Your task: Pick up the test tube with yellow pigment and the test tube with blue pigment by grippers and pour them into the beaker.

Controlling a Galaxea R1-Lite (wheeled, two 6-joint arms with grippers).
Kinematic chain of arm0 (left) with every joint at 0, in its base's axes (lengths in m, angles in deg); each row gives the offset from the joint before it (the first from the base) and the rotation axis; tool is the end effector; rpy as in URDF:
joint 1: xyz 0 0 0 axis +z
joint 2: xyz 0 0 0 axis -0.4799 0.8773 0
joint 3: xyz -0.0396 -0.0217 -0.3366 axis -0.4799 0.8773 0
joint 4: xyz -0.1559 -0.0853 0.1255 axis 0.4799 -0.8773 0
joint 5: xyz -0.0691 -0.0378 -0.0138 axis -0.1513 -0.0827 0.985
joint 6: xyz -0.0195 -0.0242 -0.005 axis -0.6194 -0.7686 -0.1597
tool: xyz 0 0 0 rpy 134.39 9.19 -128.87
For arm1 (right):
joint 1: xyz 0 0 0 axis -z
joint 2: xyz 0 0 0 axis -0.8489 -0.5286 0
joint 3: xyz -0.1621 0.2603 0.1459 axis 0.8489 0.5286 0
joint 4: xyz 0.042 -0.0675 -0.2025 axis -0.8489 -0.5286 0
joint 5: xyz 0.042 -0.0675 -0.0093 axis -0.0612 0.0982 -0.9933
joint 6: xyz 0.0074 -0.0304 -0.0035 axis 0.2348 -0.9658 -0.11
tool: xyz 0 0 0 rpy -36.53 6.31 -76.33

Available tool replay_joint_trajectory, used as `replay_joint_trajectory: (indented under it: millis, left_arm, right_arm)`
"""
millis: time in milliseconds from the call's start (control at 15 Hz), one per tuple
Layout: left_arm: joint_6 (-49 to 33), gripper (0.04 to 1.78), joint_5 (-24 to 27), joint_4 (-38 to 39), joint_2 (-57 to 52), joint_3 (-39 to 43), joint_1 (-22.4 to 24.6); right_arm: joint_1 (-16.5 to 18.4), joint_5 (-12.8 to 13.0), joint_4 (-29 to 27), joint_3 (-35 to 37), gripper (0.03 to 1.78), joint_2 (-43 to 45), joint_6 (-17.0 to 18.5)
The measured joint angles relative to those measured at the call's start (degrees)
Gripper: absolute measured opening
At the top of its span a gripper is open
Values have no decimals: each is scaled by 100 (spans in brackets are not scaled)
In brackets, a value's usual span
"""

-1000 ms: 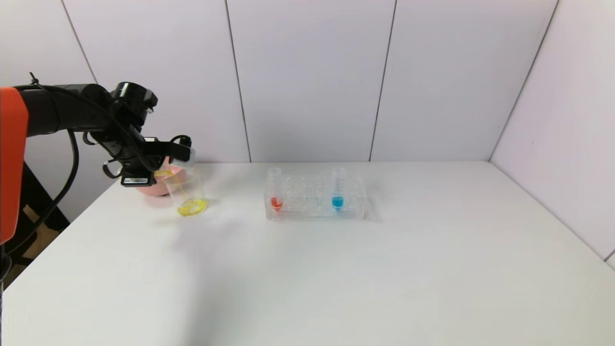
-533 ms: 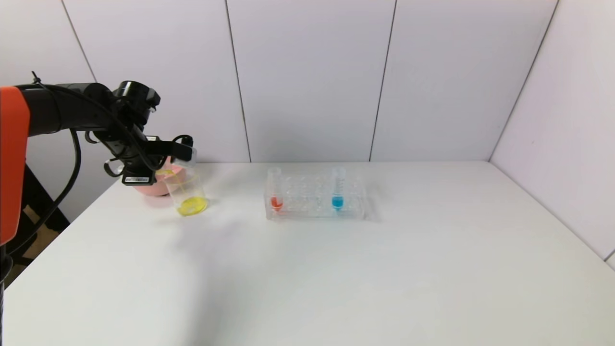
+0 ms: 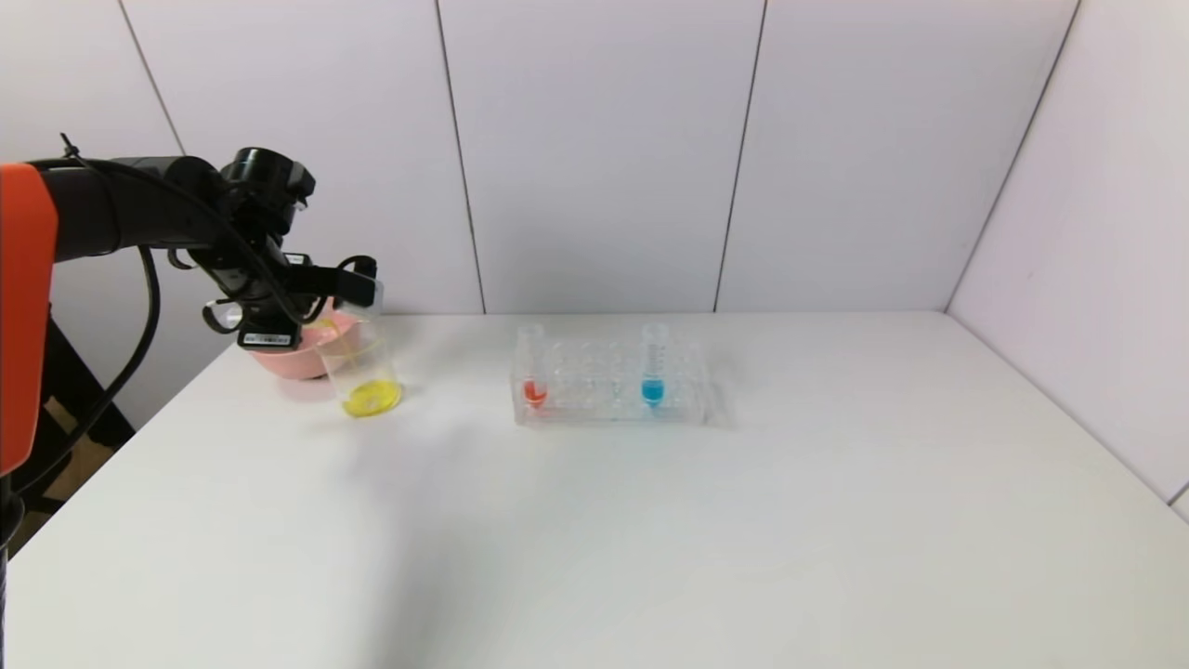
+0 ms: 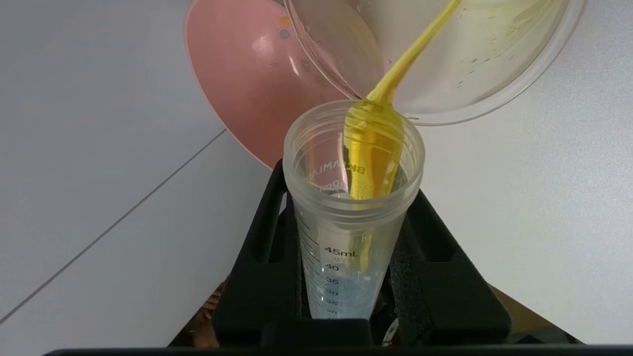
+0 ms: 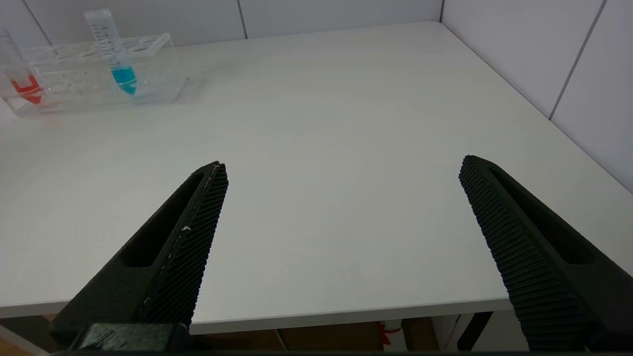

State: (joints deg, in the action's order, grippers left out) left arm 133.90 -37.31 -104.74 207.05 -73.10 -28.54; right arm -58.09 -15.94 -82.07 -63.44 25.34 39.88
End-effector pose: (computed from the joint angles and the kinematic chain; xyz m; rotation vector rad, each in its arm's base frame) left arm 0.4797 0.0093 0.2371 1.4805 0.8796 -0.4244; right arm -0.0239 -0.0013 0.0758 0.0947 -0.0030 -0.0381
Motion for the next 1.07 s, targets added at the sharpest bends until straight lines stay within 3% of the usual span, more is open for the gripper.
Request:
replay_joint_trajectory:
  millis: [400,1067]
  left_arm:
    - [111,52,-474,12,-11,2,-129]
    - [-77,52,-402,-27,-61,9,-139]
  right_arm:
    - [0,0,0,0,171,0,0]
    - [0,-2,0,0,171,0,0]
